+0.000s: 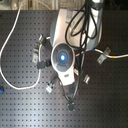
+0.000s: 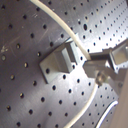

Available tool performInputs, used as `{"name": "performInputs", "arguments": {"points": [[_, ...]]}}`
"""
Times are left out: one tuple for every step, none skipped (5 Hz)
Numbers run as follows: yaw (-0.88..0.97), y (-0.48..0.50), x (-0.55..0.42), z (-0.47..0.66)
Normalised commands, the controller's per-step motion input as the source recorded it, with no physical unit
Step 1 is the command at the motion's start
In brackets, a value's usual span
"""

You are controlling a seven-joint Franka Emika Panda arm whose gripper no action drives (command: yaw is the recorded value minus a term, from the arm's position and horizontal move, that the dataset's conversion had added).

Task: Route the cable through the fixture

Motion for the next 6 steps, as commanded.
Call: {"name": "performInputs", "arguments": {"points": [[0.52, -0.152, -0.096, 0.0], [0.45, -0.111, -0.027, 0.0], [0.0, -0.092, 0.001, 0.08], [0.0, -0.244, -0.003, 0.31], [0.0, -0.165, 0.001, 0.23], [0.0, 0.159, -0.152, 0.0]]}}
